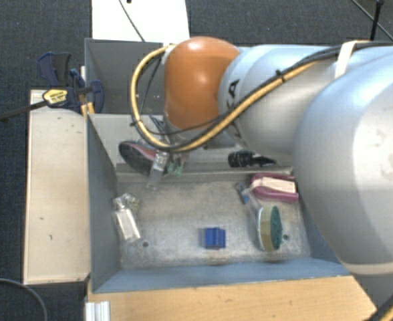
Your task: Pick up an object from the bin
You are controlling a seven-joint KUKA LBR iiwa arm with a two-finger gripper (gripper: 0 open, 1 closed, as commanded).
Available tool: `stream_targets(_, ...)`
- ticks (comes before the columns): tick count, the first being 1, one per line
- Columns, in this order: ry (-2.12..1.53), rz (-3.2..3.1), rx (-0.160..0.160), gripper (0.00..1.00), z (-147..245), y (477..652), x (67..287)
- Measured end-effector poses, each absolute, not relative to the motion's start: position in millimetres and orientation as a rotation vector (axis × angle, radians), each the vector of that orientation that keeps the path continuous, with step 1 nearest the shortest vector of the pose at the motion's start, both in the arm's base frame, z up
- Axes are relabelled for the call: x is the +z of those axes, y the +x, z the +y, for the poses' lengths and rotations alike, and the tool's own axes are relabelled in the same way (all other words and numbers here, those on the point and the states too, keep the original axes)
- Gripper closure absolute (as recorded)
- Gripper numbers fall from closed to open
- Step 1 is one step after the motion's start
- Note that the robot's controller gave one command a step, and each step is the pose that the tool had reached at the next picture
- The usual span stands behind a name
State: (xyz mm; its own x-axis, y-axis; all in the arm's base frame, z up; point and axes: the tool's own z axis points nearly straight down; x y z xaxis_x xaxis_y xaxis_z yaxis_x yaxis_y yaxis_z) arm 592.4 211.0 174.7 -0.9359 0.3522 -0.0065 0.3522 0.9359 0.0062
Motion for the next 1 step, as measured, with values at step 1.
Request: stream_targets(1, 0.633, 3.067, 0.008, 1.0, 209.6, 592.8, 322.3)
